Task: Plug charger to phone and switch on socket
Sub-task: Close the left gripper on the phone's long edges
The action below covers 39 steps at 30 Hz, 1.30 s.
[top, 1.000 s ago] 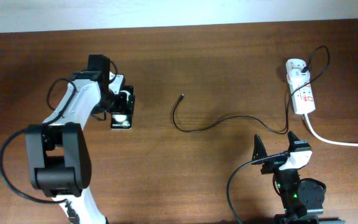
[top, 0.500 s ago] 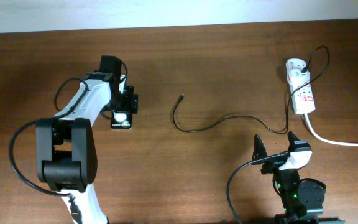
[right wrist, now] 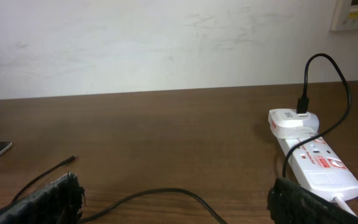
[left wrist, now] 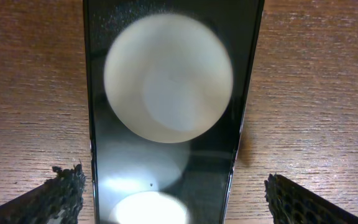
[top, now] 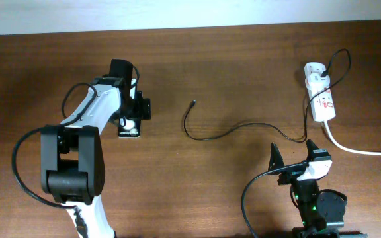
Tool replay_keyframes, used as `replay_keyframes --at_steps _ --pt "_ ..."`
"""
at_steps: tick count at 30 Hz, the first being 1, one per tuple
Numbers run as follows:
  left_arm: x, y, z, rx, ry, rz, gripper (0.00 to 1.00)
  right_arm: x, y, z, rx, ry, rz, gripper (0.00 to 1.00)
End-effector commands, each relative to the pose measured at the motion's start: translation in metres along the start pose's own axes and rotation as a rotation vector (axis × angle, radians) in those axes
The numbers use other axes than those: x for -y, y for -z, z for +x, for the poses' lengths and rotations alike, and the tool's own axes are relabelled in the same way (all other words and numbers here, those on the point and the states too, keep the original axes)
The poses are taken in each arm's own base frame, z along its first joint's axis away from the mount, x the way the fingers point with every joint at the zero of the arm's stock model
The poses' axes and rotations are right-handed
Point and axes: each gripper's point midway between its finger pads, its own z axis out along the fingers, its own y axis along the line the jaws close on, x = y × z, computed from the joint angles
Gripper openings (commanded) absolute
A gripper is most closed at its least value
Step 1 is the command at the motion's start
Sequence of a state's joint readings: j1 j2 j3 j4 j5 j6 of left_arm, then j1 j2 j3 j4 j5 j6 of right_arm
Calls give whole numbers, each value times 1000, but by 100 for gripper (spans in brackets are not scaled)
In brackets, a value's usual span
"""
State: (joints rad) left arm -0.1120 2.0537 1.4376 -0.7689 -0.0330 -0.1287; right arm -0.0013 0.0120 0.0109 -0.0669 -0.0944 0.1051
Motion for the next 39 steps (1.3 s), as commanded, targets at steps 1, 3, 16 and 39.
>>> replay_keyframes --at_steps 1,3,16,39 --pt "2 -7 -4 1 13 7 97 0 0 2 -1 -8 -1 99" --pt "2 -13 -3 -8 14 6 97 0 0 2 -1 -8 -1 99" --pt "-8 -28 2 -35 -6 -48 99 0 0 2 -2 -8 -1 99" --pt "-8 -26 0 -32 -9 -47 75 0 0 2 -2 -8 -1 99"
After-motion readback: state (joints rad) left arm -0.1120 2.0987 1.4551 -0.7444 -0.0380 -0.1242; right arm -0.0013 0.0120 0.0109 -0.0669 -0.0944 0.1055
